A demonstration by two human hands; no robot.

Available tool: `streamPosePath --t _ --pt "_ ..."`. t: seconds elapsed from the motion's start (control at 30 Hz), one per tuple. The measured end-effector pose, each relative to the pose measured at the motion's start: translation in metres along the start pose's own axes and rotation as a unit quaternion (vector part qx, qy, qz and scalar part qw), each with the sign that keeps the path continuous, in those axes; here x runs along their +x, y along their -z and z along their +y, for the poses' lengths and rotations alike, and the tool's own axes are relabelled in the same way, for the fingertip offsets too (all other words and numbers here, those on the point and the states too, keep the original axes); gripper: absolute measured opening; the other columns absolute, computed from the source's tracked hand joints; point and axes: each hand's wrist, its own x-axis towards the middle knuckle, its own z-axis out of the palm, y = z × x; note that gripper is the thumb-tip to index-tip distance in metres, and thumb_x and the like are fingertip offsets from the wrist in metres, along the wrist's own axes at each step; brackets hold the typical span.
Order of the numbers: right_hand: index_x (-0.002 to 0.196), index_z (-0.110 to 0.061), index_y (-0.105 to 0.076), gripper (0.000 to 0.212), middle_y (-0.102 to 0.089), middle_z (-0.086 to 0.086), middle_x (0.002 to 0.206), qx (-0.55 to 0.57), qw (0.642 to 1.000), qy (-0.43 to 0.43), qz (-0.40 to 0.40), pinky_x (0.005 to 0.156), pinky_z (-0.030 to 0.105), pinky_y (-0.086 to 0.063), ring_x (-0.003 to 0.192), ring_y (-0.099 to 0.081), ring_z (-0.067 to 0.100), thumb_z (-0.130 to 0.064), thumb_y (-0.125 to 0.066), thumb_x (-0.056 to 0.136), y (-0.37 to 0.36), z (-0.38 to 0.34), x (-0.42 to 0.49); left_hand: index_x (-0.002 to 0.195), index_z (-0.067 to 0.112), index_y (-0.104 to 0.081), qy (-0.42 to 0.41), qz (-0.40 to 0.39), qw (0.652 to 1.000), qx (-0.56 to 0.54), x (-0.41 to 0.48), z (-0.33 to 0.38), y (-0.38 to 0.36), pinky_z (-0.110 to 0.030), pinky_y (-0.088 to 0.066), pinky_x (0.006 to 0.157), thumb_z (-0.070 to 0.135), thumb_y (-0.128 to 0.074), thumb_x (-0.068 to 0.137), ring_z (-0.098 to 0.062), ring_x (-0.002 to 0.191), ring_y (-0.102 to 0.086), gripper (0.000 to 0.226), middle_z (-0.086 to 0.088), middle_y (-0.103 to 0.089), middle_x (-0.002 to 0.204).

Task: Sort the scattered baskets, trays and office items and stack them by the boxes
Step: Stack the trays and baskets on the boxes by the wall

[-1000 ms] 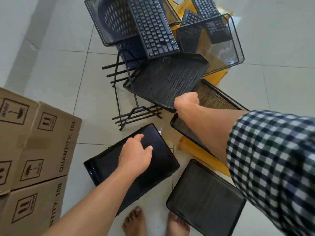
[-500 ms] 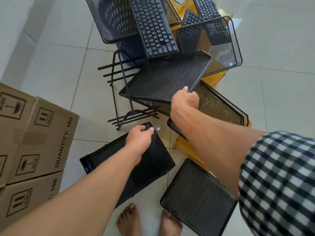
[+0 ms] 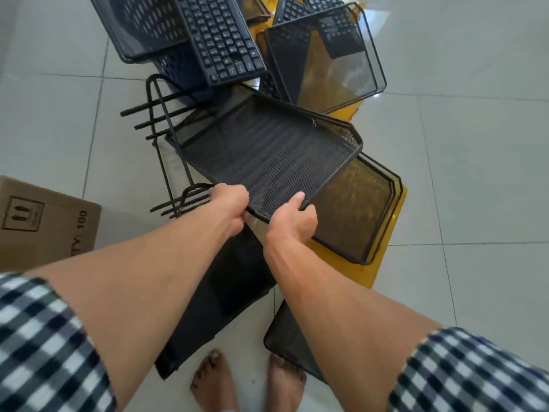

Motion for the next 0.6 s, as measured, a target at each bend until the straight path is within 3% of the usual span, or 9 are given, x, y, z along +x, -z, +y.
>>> streamPosePath --t 0.1,0.17,0.2,0.33,0.47,0.53,0.6 --pt "0.128 -0.012 -0.056 0.035 -0.051 -0.005 0.104 -0.003 1.0 0.016 -0.016 0.082 0.03 -0.038 0.097 -0.052 0.017 -0.037 -0.045 0.107 0.014 -0.003 -0.001 0.134 0.0 -0.043 -0.016 0.034 0.999 0.023 -0.004 -0.005 -0.005 -0.056 -0.055 0.093 -0.013 -0.038 0.089 -0.037 0.111 -0.064 0.047 -0.024 -0.059 0.125" --pt "0.116 -0.025 -0.051 0.012 -0.051 -0.015 0.093 0.013 1.0 0.01 -0.015 0.069 0.023 -0.041 0.085 -0.056 0.009 -0.03 -0.05 0.104 0.029 -0.005 -0.001 0.135 0.005 -0.044 -0.009 0.04 0.999 0.022 -0.011 -0.005 -0.008 -0.055 -0.057 0.09 -0.011 -0.04 0.09 -0.035 0.107 -0.066 0.047 -0.021 -0.06 0.124" --pt "0.114 -0.029 -0.047 0.014 -0.05 -0.017 0.089 0.025 1.0 0.006 -0.014 0.064 0.022 -0.041 0.081 -0.055 0.005 -0.027 -0.054 0.102 0.039 -0.009 -0.003 0.135 0.007 -0.044 -0.001 0.039 0.999 0.027 -0.017 -0.006 -0.008 -0.054 -0.058 0.09 -0.009 -0.041 0.091 -0.034 0.107 -0.066 0.046 -0.02 -0.061 0.124" --pt "0.14 -0.026 -0.04 0.057 -0.056 -0.015 0.095 0.022 0.999 0.043 -0.02 0.077 0.029 -0.048 0.088 -0.059 0.009 -0.02 -0.067 0.091 0.093 -0.025 -0.02 0.136 0.011 -0.042 0.022 0.031 0.998 0.053 -0.048 -0.009 -0.001 -0.052 -0.056 0.094 -0.005 -0.047 0.094 -0.034 0.111 -0.064 0.046 -0.018 -0.06 0.124" --pt "0.149 -0.022 -0.031 0.072 -0.064 0.0 0.12 0.009 0.999 0.036 0.01 0.091 0.029 -0.049 0.107 -0.063 0.021 -0.015 -0.069 0.089 0.146 -0.045 -0.049 0.144 0.013 -0.037 0.006 0.013 0.988 0.154 -0.104 -0.01 0.015 -0.05 -0.056 0.094 0.001 -0.054 0.095 -0.031 0.112 -0.061 0.053 -0.013 -0.058 0.13" --pt "0.152 -0.018 -0.027 0.077 -0.058 0.006 0.137 -0.013 0.999 0.038 0.034 0.099 0.027 -0.045 0.118 -0.06 0.025 -0.017 -0.07 0.088 0.173 -0.059 -0.063 0.147 0.011 -0.031 -0.003 0.016 0.984 0.18 -0.142 -0.01 0.027 -0.048 -0.059 0.086 -0.001 -0.051 0.095 -0.029 0.106 -0.063 0.058 -0.011 -0.059 0.127" --pt "0.155 -0.017 -0.02 0.085 -0.045 0.01 0.15 -0.04 0.997 0.055 0.046 0.107 0.031 -0.041 0.128 -0.054 0.029 -0.02 -0.072 0.088 0.203 -0.07 -0.077 0.136 0.01 -0.034 -0.016 0.026 0.983 0.181 -0.183 -0.009 0.045 -0.037 -0.061 0.061 -0.004 -0.048 0.095 -0.023 0.087 -0.066 0.046 -0.007 -0.058 0.112"
